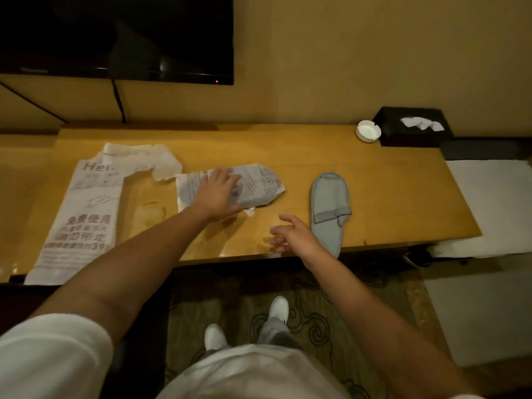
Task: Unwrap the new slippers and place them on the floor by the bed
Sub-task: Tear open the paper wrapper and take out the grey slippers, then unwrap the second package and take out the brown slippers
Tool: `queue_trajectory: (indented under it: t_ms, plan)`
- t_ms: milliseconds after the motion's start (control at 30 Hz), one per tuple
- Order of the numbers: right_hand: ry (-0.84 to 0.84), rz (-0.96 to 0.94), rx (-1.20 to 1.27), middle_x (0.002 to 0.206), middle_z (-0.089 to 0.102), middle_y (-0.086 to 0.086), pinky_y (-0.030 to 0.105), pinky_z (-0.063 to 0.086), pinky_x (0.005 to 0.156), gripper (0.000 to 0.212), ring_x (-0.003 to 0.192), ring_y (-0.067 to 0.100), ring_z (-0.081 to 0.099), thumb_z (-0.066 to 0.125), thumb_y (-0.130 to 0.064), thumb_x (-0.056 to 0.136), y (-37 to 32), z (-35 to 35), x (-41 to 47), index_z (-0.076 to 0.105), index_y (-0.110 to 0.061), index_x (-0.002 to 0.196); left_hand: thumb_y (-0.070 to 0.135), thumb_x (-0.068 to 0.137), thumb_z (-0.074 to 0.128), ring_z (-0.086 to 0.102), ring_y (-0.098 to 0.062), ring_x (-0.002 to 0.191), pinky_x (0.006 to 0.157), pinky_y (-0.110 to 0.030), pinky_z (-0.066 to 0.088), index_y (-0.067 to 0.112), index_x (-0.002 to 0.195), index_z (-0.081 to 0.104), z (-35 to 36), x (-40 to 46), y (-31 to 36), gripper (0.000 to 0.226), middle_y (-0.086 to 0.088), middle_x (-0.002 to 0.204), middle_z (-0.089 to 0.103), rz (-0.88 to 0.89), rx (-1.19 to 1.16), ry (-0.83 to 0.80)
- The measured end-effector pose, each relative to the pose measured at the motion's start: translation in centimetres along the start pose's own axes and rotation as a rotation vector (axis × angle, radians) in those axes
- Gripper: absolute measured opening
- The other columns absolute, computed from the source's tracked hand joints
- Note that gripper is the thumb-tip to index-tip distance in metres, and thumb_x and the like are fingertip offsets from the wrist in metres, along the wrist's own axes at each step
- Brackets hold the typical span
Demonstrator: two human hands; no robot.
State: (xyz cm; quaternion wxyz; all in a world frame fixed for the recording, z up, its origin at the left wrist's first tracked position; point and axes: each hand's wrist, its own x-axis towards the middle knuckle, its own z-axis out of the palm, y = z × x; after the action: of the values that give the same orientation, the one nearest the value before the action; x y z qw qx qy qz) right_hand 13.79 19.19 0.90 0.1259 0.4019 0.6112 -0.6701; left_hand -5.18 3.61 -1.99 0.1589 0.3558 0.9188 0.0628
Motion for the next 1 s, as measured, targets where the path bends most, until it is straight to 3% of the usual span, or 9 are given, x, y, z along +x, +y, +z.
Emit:
queue_trajectory:
  t_ms: [133,233,367,433,533,667,733,900,1000]
  plan:
    - [0.027,0.015,0.029,0.111,0.070,0.012,0.032,0.057,0.066,0.049,0.077,0.019,0.068,0.064,-0.009,0.095,0.2,-2.3,0.0,0.048,-0.012,0.141,0.062,0.083,0.065,0.006,-0.036,0.155,0.123,-0.061,0.004,0.029,0.159,0.010,1.6,3.0,0.9,0.099,-0.011,0.169,0.004,-0.034,0.088,-0.193]
    - [0.047,0.027,0.042,0.112,0.072,0.014,0.034,0.058,0.071,0.044,0.083,0.022,0.069,0.062,-0.010,0.096,0.9,-3.6,0.1,0.050,-0.011,0.139,0.073,0.075,0.066,0.006,-0.039,0.154,0.122,-0.062,0.004,0.030,0.158,0.012,1.7,4.0,0.3,0.108,-0.012,0.167,0.008,-0.044,0.168,-0.159]
    - [0.055,0.042,0.037,0.110,0.073,0.013,0.031,0.058,0.068,0.039,0.082,0.020,0.071,0.059,-0.014,0.099,1.9,-5.3,0.2,0.052,-0.011,0.137,0.070,0.072,0.071,0.031,-0.043,0.143,0.116,-0.057,0.028,0.027,0.158,0.007,2.2,4.8,-0.4,0.116,-0.018,0.163,0.017,-0.040,0.234,-0.139]
    - [0.048,0.052,0.039,0.116,0.073,0.018,0.032,0.058,0.069,0.037,0.085,0.023,0.071,0.058,-0.015,0.100,2.1,-5.8,0.5,0.052,-0.010,0.137,0.065,0.070,0.075,0.048,-0.042,0.128,0.106,-0.053,0.042,0.026,0.158,0.007,2.0,4.9,-0.7,0.118,-0.019,0.153,0.032,-0.030,0.264,-0.133]
    - [0.039,0.063,0.048,0.119,0.072,0.022,0.035,0.059,0.073,0.036,0.087,0.024,0.071,0.059,-0.016,0.100,2.0,-6.3,1.0,0.053,-0.010,0.135,0.058,0.070,0.074,0.057,-0.039,0.113,0.093,-0.046,0.050,0.024,0.156,0.015,1.8,4.4,-0.2,0.110,-0.018,0.141,0.045,-0.002,0.256,-0.126]
    - [0.043,0.046,0.062,0.117,0.073,0.022,0.035,0.059,0.070,0.034,0.084,0.024,0.070,0.059,-0.015,0.100,1.2,-5.9,1.5,0.054,-0.010,0.133,0.034,0.083,0.064,0.066,-0.041,0.100,0.080,-0.043,0.056,0.017,0.141,0.046,1.3,1.9,0.2,0.063,-0.017,0.125,0.064,-0.015,0.000,0.060]
    - [0.065,0.017,0.050,0.111,0.073,0.018,0.037,0.058,0.071,0.035,0.086,0.024,0.070,0.060,-0.015,0.098,0.2,-5.3,1.4,0.056,-0.010,0.132,0.032,0.081,0.057,0.069,-0.039,0.092,0.074,-0.040,0.056,0.017,0.129,0.060,0.8,0.3,-0.1,0.051,-0.016,0.108,0.073,0.005,-0.166,0.180]
    - [0.121,-0.238,-0.071,0.107,0.069,-0.003,0.036,0.057,0.080,0.025,0.100,0.019,0.069,0.063,-0.023,0.097,-3.8,-4.5,0.7,0.065,-0.027,0.121,0.028,0.074,0.057,0.065,-0.025,0.075,0.062,-0.027,0.042,0.024,0.111,0.068,-0.1,-5.2,0.3,0.039,-0.004,0.088,0.074,-0.022,-0.458,0.301]
    - [0.152,-0.416,-0.132,0.100,0.064,-0.010,0.039,0.057,0.088,0.023,0.103,0.019,0.067,0.066,-0.027,0.095,-6.1,-3.6,-0.5,0.070,-0.042,0.112,0.025,0.070,0.059,0.062,-0.012,0.070,0.062,-0.025,0.046,0.025,0.093,0.067,-1.2,-7.6,0.9,0.024,0.004,0.082,0.072,-0.136,-0.678,0.258]
